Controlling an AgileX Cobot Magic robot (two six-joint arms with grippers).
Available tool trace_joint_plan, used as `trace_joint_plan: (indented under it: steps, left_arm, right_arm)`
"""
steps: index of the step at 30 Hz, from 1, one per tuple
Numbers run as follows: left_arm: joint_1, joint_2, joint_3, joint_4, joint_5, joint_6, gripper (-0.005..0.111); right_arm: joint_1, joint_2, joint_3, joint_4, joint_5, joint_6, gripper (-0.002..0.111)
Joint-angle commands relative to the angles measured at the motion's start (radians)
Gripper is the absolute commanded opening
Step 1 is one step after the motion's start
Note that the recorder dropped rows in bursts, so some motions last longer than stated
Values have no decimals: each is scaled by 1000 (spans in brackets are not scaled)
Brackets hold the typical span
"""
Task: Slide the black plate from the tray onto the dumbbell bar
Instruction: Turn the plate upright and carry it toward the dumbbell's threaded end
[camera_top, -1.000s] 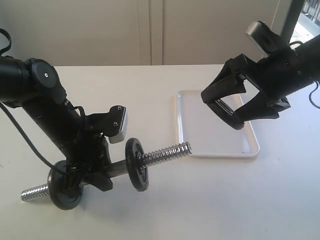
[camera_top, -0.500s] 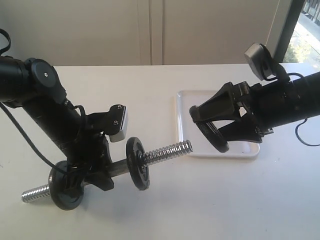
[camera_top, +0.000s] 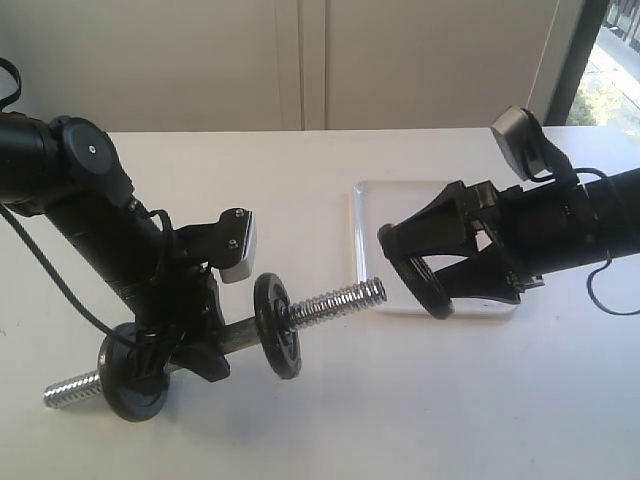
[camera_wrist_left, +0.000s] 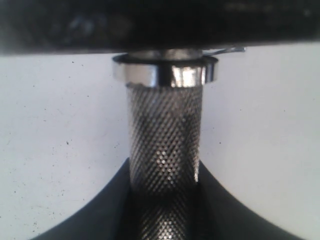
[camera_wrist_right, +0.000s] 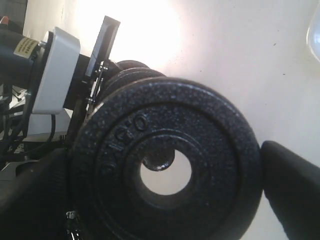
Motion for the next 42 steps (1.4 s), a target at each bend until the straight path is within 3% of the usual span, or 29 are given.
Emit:
trace_joint_plan:
  steps: [1, 18, 42]
  left_arm:
    - [-4, -57, -23, -129, 59, -37, 0]
    - [-4, -57, -23, -129, 57, -58, 0]
    - [-4, -57, -23, -129, 55, -58, 0]
  right_arm:
    - [-1, -18, 1, 78, 36, -17, 0]
    - [5, -18, 7, 78, 8, -19, 0]
    - [46, -18, 105, 269, -66, -66, 0]
